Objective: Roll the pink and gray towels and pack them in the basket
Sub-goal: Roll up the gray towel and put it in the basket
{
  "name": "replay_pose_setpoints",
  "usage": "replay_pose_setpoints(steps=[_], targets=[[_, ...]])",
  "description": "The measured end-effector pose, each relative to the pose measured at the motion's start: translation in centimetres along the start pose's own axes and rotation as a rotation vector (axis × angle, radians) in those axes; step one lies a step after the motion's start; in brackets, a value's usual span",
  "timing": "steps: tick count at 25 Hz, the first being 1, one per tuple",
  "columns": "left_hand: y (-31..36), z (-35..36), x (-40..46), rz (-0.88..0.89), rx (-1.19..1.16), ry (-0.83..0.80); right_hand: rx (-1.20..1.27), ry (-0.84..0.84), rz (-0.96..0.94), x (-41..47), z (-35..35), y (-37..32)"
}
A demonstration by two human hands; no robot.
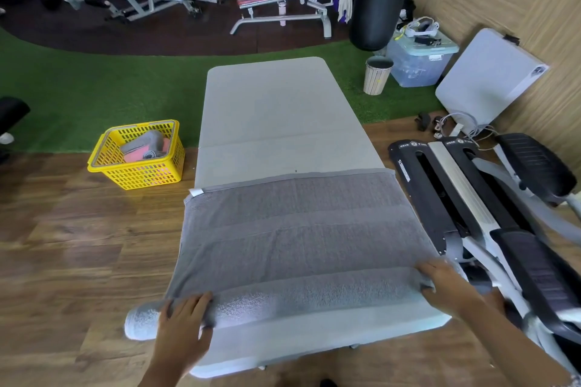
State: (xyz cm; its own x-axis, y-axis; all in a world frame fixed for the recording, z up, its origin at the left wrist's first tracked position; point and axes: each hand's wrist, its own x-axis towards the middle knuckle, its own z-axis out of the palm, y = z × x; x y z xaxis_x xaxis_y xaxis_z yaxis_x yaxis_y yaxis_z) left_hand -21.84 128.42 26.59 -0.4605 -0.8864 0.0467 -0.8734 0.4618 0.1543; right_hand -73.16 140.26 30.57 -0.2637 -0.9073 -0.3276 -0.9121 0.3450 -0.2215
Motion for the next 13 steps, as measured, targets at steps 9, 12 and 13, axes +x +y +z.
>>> replay_pose_setpoints(steps=[9,12,13], targets=[[-0.2,-1.0,1.3,-0.041,-0.03,0.046,0.0,0.106,-0.006,1.2,-0.4,-0.1],[0.1,-0.5,1.0,-0.043,-0.04,0.009,0.046,0.052,0.049,0.8,0.3,-0.6],[0.1,-0.3,0.9,-0.036,-0.034,-0.017,0.019,0.022,0.045,0.7,0.5,-0.6]])
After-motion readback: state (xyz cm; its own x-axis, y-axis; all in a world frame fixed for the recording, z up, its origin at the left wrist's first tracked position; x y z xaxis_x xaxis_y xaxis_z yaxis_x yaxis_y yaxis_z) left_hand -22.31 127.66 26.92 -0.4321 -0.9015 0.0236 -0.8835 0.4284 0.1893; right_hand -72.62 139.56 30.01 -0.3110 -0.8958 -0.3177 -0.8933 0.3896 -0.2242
